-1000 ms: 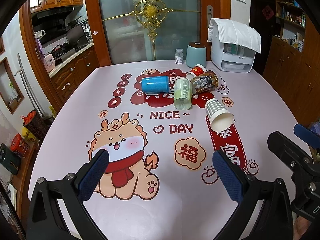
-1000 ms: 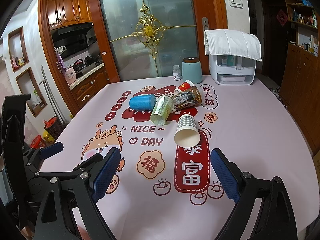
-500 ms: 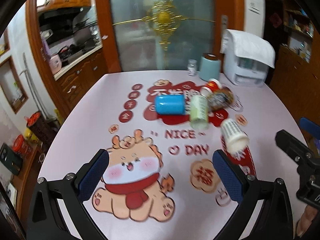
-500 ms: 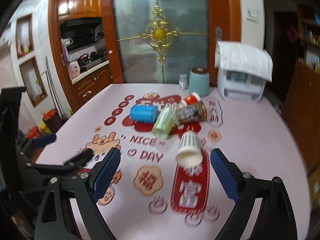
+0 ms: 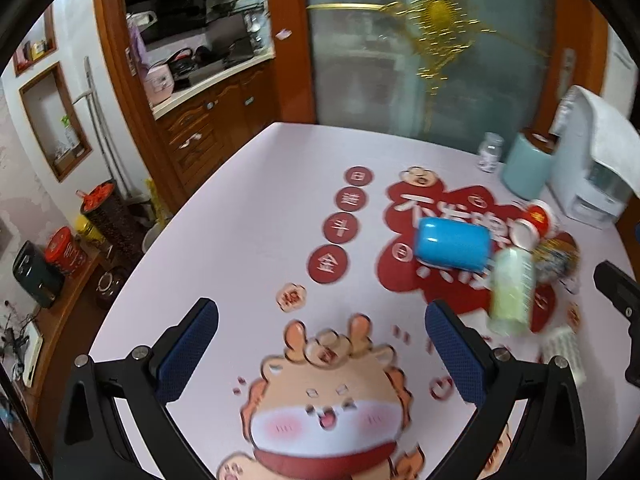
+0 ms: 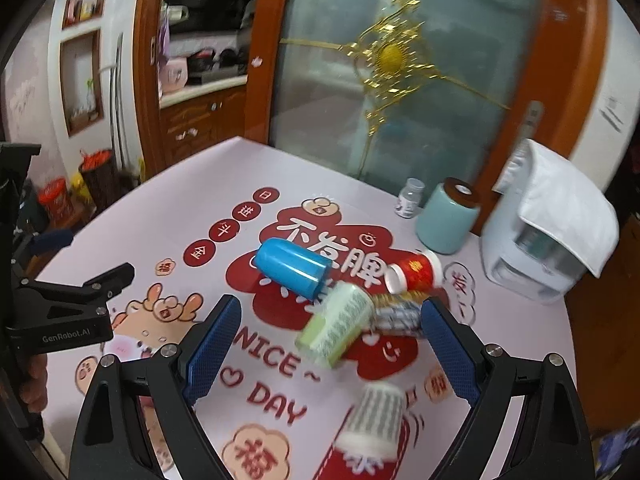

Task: Flip cup upside down
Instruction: 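Move the right gripper to the blue cup lying on its side and grasp it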

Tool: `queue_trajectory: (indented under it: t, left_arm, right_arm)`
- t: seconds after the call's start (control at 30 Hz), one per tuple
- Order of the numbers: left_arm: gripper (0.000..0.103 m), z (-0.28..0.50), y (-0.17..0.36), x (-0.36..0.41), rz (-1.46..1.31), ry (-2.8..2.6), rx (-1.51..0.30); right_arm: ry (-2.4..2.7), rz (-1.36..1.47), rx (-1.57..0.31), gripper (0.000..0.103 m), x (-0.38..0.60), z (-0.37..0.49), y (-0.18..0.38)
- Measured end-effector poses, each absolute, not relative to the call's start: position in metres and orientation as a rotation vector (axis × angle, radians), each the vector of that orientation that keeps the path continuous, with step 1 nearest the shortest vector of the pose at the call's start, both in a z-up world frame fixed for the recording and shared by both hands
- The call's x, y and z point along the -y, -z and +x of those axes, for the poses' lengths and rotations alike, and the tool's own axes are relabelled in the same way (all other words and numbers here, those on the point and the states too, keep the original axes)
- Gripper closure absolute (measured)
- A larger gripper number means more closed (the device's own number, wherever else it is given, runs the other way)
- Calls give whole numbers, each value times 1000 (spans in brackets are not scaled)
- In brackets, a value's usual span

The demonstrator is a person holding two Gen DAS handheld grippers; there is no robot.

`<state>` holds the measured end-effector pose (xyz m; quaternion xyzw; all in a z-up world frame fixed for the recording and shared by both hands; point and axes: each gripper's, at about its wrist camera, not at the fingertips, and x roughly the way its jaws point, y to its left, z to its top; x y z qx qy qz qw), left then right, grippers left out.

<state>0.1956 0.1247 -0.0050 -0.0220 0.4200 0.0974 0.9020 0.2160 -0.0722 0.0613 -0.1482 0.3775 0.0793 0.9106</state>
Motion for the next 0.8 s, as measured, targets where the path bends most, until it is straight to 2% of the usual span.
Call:
queue_trajectory:
  t: [0.17,0.37,0.6,0.8]
  left_arm:
    - [1,232,25,-144,-55,-264,-912]
    - [1,243,59,-157,-69,-297,-990]
    - [1,240,97,-168,-59,-335,-1054]
    - [1,237,117,-176,-83,-356,-1100]
  right_arm:
    - [-196,-421,-822,10,38,283,-34]
    - [-279,-593,-910,10,0,344,28]
    - [-402,-863,-945,10,-42,360,110]
    - [-386,-982,-993,12,-51,372,165]
